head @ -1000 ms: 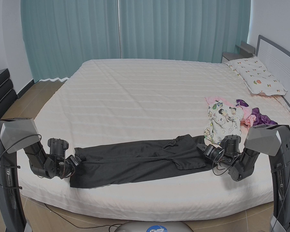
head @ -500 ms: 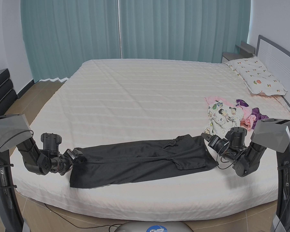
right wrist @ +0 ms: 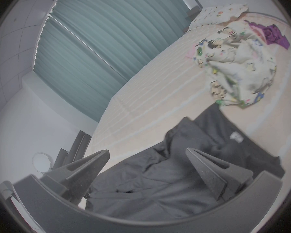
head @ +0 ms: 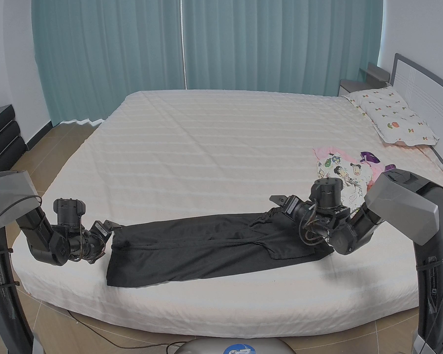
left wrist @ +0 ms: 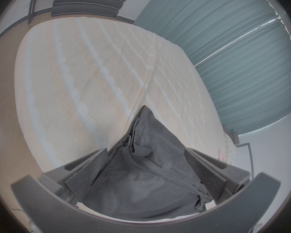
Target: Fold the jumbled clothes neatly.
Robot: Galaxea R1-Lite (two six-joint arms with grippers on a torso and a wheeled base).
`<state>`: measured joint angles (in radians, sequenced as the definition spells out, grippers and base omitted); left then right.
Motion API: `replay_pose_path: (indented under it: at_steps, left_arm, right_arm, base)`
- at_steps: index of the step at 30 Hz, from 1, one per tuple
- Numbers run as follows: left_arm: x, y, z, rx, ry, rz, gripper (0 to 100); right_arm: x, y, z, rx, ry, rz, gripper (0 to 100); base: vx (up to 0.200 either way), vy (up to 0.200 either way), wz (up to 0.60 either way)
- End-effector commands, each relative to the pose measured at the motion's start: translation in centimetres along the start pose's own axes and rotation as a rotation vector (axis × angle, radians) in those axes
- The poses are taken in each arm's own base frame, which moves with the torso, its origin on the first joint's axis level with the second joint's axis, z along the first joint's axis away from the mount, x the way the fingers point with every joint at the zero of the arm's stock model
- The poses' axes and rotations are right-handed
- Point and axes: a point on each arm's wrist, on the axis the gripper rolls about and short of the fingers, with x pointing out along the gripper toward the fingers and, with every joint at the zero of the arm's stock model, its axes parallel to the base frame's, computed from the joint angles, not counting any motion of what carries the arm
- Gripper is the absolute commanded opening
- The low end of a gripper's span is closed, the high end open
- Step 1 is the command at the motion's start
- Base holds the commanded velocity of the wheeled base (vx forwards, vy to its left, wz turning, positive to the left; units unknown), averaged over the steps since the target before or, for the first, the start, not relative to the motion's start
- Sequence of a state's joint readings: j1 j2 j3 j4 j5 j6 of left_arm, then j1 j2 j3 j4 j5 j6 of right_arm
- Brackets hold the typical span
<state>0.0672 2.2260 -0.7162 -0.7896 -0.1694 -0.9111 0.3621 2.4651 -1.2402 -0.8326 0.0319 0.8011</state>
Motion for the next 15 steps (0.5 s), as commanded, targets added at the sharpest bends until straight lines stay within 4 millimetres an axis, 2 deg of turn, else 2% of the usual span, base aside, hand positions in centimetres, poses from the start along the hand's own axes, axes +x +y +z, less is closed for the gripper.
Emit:
replay_pose_path:
  at_steps: [1, 11, 15]
  left_arm:
    - [0.0, 0.1, -0.3, -0.017, 0.004, -0.01, 100]
    - [0.0, 0.1, -0.2, -0.02, 0.002, -0.012, 100]
    - [0.1, 0.1, -0.2, -0.019, 0.003, -0.009, 100]
  right_arm:
    - [3.5, 0.8, -2.5, 0.029, 0.083, -0.019, 100]
    - [4.7, 0.4, -3.5, 0.027, 0.126, -0.052, 100]
    - [4.4, 0.3, -3.3, 0.03, 0.127, -0.066, 100]
  base:
    - [0.0, 0.0, 0.0]
    - [0.0, 0.0, 0.0]
    - [0.0, 0.0, 0.0]
